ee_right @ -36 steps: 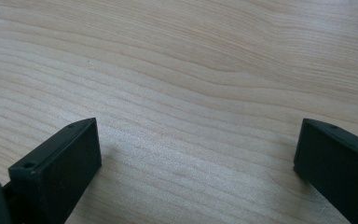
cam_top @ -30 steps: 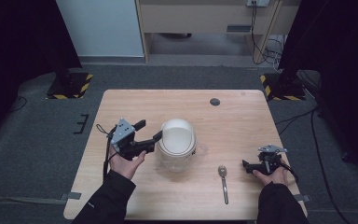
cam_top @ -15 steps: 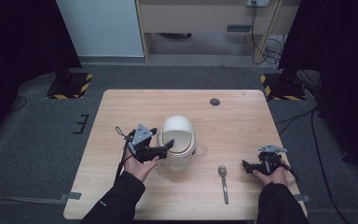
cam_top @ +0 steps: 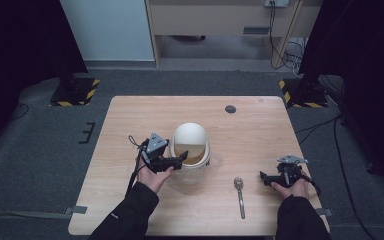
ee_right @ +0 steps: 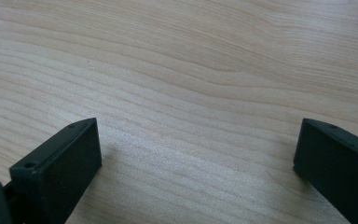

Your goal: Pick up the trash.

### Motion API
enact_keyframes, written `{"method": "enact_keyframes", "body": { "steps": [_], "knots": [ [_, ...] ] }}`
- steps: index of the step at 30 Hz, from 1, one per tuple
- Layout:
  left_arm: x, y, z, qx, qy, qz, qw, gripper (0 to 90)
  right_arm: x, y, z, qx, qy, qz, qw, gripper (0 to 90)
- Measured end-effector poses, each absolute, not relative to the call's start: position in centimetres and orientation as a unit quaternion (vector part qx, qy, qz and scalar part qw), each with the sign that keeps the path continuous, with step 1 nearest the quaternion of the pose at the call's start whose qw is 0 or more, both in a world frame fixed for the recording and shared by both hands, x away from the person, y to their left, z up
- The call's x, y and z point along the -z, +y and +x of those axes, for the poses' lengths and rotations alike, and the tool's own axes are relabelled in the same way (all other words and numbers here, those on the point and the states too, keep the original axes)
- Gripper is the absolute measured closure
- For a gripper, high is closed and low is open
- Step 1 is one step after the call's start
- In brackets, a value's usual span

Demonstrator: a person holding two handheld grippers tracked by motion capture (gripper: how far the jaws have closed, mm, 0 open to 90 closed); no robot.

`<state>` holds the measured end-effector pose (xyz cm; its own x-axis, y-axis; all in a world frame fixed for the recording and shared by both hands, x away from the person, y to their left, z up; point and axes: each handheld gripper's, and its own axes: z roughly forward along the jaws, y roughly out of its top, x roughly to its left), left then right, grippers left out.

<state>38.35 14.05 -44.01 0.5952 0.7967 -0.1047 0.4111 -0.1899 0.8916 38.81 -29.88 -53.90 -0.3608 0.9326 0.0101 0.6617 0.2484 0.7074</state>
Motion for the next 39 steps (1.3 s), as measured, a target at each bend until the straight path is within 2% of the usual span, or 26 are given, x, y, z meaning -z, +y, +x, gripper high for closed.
{"method": "enact_keyframes", "body": {
  "steps": [8,9,10,17,25,34,39],
  "knots": [
    [44.0,14.1,38.6,-0.201,0.419,0.738,0.489,16.2,53.5,-30.2,38.6,-0.323,0.754,0.532,0.207,12.7],
    [43.9,14.1,38.5,-0.201,0.417,0.738,0.491,16.1,53.3,-30.4,38.5,-0.327,0.752,0.536,0.199,17.8],
    [43.8,14.2,38.3,-0.201,0.414,0.737,0.494,15.9,53.2,-30.4,38.5,-0.327,0.753,0.536,0.196,18.8],
    [42.6,15.6,36.6,-0.215,0.400,0.729,0.512,15.7,52.2,-30.1,38.3,-0.342,0.755,0.524,0.197,23.0],
    [42.2,19.5,33.8,-0.234,0.399,0.721,0.516,15.0,49.8,-30.1,37.6,-0.366,0.745,0.513,0.217,25.4],
    [45.1,25.0,31.5,-0.240,0.443,0.717,0.481,14.0,48.2,-29.6,36.7,-0.382,0.743,0.503,0.221,27.3],
    [48.0,26.7,31.5,-0.229,0.469,0.737,0.429,14.6,47.7,-28.7,36.3,-0.388,0.748,0.494,0.215,30.6]
  ]
}}
